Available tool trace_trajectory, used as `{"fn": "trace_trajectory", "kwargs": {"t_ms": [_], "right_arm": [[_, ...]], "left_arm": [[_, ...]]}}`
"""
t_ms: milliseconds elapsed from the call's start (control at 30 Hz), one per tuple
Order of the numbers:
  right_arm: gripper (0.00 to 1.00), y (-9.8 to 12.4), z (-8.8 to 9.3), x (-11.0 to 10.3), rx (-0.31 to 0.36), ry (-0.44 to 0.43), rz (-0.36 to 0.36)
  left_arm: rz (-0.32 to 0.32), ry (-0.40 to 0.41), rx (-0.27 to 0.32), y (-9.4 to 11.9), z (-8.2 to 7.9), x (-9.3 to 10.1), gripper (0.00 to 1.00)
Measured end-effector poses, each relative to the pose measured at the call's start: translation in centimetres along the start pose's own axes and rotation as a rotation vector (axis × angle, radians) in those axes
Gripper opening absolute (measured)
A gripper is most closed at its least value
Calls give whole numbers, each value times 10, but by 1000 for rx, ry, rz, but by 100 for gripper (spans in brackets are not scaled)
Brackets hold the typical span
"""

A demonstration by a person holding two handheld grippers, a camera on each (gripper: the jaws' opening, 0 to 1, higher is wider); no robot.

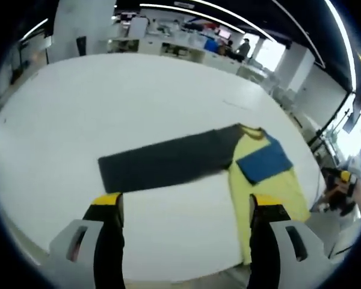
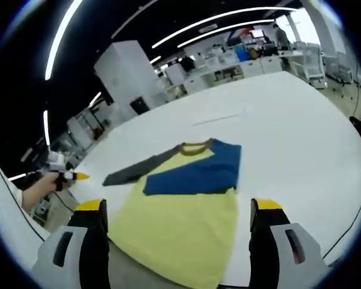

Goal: Fold the garment on the visible template until the final outline fits inside the template.

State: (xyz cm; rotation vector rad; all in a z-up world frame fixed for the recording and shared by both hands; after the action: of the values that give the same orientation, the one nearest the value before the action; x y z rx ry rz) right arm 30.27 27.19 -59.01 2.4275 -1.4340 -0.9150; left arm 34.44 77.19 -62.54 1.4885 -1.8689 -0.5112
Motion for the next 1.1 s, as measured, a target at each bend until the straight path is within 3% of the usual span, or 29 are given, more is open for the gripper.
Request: {"fn": "trace_trajectory", "kwargs": {"t_ms": [267, 667, 967, 1100], "right_arm": [[97, -9, 5, -2, -14, -16, 4], [97, -16, 8, -1, -47, -22, 8], [96, -17, 9, 8, -52, -52, 36], [96, -22, 10, 7, -65, -54, 33]], "left_arm": [[-63, 30, -16, -20, 6, -42, 81], [-156, 38, -7, -43, 11, -87, 76], [-203, 17, 17, -58, 9, -109, 65], [-220, 20, 47, -69, 2, -128, 57]]}}
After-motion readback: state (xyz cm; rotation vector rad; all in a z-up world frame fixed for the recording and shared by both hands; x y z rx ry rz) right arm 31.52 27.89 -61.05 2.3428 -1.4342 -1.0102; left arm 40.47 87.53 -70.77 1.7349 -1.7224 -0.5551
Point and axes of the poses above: the point that each gripper's makers call its tool centre point, and the gripper's own axes: y roughly backward along the fingers, x roughly to its right, z roughly out of its underside, the point moved 3 cm from there along y, roughly backward along the fingers, and after that the axes turned 3 degrees about x, right-handed, at the moved point
